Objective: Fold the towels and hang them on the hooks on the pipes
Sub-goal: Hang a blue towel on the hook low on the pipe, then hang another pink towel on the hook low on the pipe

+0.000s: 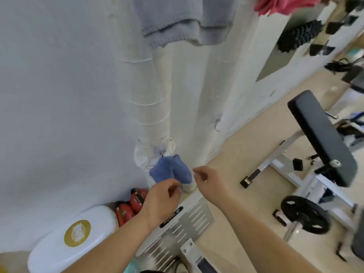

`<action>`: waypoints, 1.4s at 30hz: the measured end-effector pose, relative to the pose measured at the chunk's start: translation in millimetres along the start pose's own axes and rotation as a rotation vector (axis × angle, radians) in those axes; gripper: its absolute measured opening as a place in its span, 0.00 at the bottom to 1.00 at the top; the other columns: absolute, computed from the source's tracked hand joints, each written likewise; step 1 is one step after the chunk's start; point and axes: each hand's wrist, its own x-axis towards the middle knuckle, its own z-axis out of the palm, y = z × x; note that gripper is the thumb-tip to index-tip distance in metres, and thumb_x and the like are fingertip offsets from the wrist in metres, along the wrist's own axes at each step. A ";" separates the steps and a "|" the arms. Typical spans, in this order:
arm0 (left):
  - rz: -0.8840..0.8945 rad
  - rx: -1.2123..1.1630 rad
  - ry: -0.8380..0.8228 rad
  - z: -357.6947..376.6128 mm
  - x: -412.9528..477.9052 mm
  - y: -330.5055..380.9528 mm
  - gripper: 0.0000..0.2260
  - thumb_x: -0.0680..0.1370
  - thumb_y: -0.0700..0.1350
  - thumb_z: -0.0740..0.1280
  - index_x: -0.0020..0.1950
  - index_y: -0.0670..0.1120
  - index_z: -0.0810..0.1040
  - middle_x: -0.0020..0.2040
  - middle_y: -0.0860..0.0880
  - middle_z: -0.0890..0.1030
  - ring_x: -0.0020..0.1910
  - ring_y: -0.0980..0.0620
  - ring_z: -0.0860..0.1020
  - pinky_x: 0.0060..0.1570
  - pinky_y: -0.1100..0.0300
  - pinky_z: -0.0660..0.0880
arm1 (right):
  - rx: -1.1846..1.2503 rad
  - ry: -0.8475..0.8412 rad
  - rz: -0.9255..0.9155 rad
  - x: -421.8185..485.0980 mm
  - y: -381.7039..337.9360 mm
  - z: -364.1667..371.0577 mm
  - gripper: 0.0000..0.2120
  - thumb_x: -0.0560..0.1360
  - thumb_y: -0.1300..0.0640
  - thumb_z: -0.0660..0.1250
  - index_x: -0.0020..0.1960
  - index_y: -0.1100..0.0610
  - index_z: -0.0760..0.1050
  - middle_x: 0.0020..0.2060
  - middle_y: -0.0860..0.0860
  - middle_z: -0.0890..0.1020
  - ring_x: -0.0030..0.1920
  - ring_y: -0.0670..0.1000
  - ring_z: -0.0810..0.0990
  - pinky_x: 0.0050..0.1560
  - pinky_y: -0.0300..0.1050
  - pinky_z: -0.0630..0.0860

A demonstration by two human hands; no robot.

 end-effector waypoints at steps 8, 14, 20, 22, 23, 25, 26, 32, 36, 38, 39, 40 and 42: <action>0.073 0.041 -0.646 109.0 -103.2 9.2 0.10 0.81 0.47 0.68 0.61 0.49 0.81 0.52 0.55 0.83 0.51 0.56 0.80 0.53 0.65 0.74 | 0.194 0.295 0.525 -204.3 104.8 -3.0 0.08 0.82 0.55 0.65 0.58 0.51 0.81 0.47 0.51 0.85 0.49 0.54 0.84 0.58 0.55 0.81; 0.127 0.224 -1.021 171.3 -213.5 21.1 0.11 0.77 0.56 0.65 0.56 0.57 0.81 0.51 0.58 0.82 0.51 0.57 0.80 0.59 0.56 0.78 | 0.262 0.513 0.762 -377.2 158.2 -5.5 0.08 0.82 0.54 0.65 0.57 0.50 0.81 0.45 0.44 0.84 0.47 0.47 0.83 0.48 0.40 0.78; 0.110 0.263 -1.163 251.2 -324.1 41.4 0.07 0.81 0.48 0.66 0.58 0.56 0.79 0.53 0.55 0.82 0.49 0.61 0.78 0.40 0.73 0.68 | 0.094 0.706 1.022 -526.8 238.1 -6.7 0.11 0.80 0.60 0.62 0.53 0.54 0.83 0.47 0.50 0.85 0.46 0.48 0.82 0.49 0.44 0.79; 0.092 0.249 -1.151 278.5 -353.3 47.1 0.09 0.81 0.46 0.67 0.60 0.53 0.79 0.54 0.52 0.82 0.52 0.57 0.80 0.39 0.76 0.68 | 0.067 0.682 1.090 -559.6 268.1 -5.2 0.16 0.79 0.60 0.60 0.60 0.53 0.83 0.55 0.53 0.83 0.49 0.53 0.82 0.49 0.48 0.79; 0.106 0.252 -1.154 294.1 -368.9 50.2 0.10 0.81 0.45 0.66 0.62 0.51 0.79 0.54 0.51 0.82 0.52 0.56 0.80 0.39 0.76 0.68 | 0.065 0.644 1.130 -576.4 285.8 -3.2 0.17 0.78 0.58 0.59 0.63 0.52 0.81 0.58 0.53 0.81 0.53 0.54 0.81 0.50 0.48 0.78; 0.124 0.278 -1.180 320.1 -396.0 56.7 0.12 0.82 0.45 0.66 0.65 0.50 0.78 0.55 0.51 0.82 0.52 0.55 0.79 0.43 0.75 0.71 | 0.094 0.540 1.143 -601.4 310.0 0.2 0.18 0.79 0.54 0.59 0.66 0.51 0.78 0.61 0.53 0.78 0.58 0.56 0.79 0.53 0.48 0.75; 0.130 0.288 -1.190 331.2 -405.8 58.8 0.12 0.82 0.45 0.66 0.66 0.50 0.77 0.55 0.50 0.82 0.54 0.54 0.79 0.48 0.70 0.74 | 0.117 0.502 1.113 -610.2 317.7 3.1 0.18 0.80 0.53 0.58 0.67 0.51 0.77 0.62 0.53 0.78 0.58 0.55 0.79 0.55 0.49 0.76; 0.070 0.366 -1.117 394.5 -432.7 62.4 0.12 0.80 0.45 0.67 0.64 0.48 0.75 0.45 0.60 0.73 0.53 0.52 0.76 0.57 0.56 0.75 | 0.337 0.505 0.997 -641.3 334.9 6.2 0.18 0.83 0.52 0.61 0.72 0.46 0.74 0.65 0.45 0.78 0.57 0.48 0.79 0.46 0.38 0.76; -0.163 0.291 -1.072 426.9 -447.8 61.1 0.14 0.79 0.46 0.71 0.58 0.47 0.68 0.47 0.53 0.78 0.50 0.50 0.79 0.54 0.54 0.77 | 0.515 0.537 0.936 -655.0 346.2 11.3 0.20 0.82 0.53 0.63 0.74 0.45 0.73 0.68 0.44 0.78 0.63 0.44 0.78 0.60 0.36 0.74; -0.301 0.217 -1.033 439.2 -454.1 57.6 0.18 0.75 0.47 0.74 0.60 0.45 0.72 0.51 0.48 0.82 0.51 0.48 0.81 0.57 0.49 0.80 | 0.645 0.526 0.925 -661.2 348.1 15.2 0.21 0.82 0.54 0.64 0.75 0.48 0.72 0.68 0.45 0.78 0.64 0.44 0.78 0.56 0.29 0.73; -0.349 0.189 -1.006 444.5 -456.5 55.7 0.20 0.73 0.48 0.76 0.61 0.45 0.74 0.52 0.46 0.83 0.52 0.46 0.82 0.58 0.46 0.81 | 0.670 0.520 0.916 -663.7 348.3 15.8 0.21 0.82 0.55 0.64 0.75 0.50 0.71 0.68 0.46 0.78 0.64 0.44 0.77 0.53 0.26 0.71; -0.389 0.159 -0.988 447.9 -457.6 54.5 0.21 0.72 0.49 0.77 0.61 0.45 0.76 0.53 0.45 0.84 0.52 0.45 0.83 0.57 0.44 0.81 | 0.682 0.515 0.912 -665.8 349.4 17.0 0.21 0.83 0.54 0.65 0.76 0.50 0.71 0.68 0.46 0.77 0.64 0.44 0.77 0.51 0.25 0.71; -0.446 0.095 -1.006 450.2 -460.8 58.0 0.22 0.68 0.48 0.78 0.60 0.46 0.80 0.52 0.45 0.86 0.51 0.44 0.84 0.57 0.43 0.82 | 0.729 0.536 0.913 -668.7 353.5 17.7 0.20 0.83 0.54 0.64 0.75 0.51 0.72 0.67 0.45 0.76 0.62 0.43 0.78 0.48 0.25 0.72</action>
